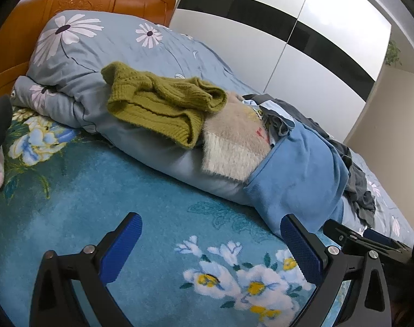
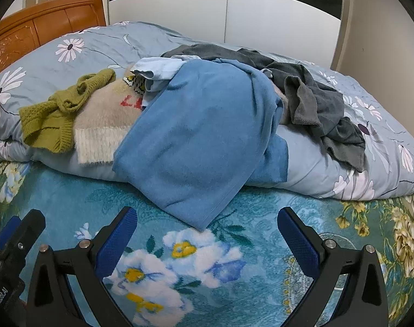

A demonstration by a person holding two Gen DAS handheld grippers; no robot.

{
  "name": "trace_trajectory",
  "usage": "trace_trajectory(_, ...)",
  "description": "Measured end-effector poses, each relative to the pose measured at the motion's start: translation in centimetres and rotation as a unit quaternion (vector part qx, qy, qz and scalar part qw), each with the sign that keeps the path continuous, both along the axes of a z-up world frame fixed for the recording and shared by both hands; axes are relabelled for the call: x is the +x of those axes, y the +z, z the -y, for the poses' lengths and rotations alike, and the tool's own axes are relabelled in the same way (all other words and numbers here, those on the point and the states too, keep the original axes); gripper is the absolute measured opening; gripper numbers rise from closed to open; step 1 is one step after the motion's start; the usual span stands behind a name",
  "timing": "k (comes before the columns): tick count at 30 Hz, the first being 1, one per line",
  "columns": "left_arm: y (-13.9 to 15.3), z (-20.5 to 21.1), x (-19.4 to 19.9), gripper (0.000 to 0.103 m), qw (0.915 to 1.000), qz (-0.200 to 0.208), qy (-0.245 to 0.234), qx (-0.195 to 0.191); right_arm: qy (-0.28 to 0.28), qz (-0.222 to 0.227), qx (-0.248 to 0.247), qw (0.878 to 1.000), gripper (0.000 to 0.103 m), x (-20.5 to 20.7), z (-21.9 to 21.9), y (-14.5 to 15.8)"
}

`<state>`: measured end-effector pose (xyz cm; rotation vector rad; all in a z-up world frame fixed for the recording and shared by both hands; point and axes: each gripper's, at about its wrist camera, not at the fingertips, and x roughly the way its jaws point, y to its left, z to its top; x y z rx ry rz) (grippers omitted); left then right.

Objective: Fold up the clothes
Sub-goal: 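Reach the right gripper toward the blue sweatpants on the clothes pile, then grasp the blue sweatpants with the right gripper and lift them off the pile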

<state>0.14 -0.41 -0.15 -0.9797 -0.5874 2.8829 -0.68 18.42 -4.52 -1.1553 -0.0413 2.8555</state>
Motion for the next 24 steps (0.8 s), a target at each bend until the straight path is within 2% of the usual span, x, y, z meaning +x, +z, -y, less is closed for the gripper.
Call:
trace_trajectory(3,-0.2,0.0,-0.1,0.103,0.9999,0.01,-0.002,-0.005,0.002,0.0,-0.004,1.0,0.103,-0.1,-0.1,-0.2)
trace_trajectory(5,-0.4,0.0,-0.3,0.103,0.9998,0.019,-0.008,-0.004,0.004,0.006,-0.027,1.0,0.103,-0.5,-0.7,-0.5)
trace_trajectory(8,-0.8,0.1,-0.4,0.103,0.9996,0.027,-0.01,0.001,-0.01,0.013,-0.101,0.995,0.103,-1.9,-3.2,-1.2)
trace_trajectory(11,-1.0,0.4,-0.4,0.103,0.9996,0.028,-0.004,0.002,-0.032,0.015,-0.217,0.976,0.103,-4.0,-6.4,-2.3)
trace_trajectory(13,-1.2,0.8,-0.5,0.103,0.9993,0.036,-0.002,0.004,-0.042,0.021,-0.248,0.968,0.103,-5.5,-8.0,-2.7)
trace_trajectory(17,-1.5,1.6,-0.7,0.103,0.9988,0.048,0.005,0.006,-0.066,0.008,-0.232,0.97,0.099,-8.1,-10.5,-1.7)
trace_trajectory(20,-1.8,2.0,-0.8,0.103,0.9983,0.055,0.011,0.017,-0.076,-0.013,-0.254,0.964,0.093,-10.0,-12.4,-0.1)
trace_trajectory(21,-1.9,2.1,-0.9,0.103,0.9981,0.057,0.011,0.02,-0.082,-0.016,-0.264,0.961,0.087,-10.8,-13.1,0.3)
trace_trajectory(23,-2.1,2.2,-0.9,0.103,0.9979,0.061,0.008,0.023,-0.096,-0.013,-0.294,0.951,0.063,-12.0,-14.4,0.7)
trace_trajectory(24,-2.2,2.2,-1.0,0.103,0.9978,0.061,0.008,0.023,-0.104,-0.009,-0.312,0.944,0.042,-12.5,-14.9,0.8)
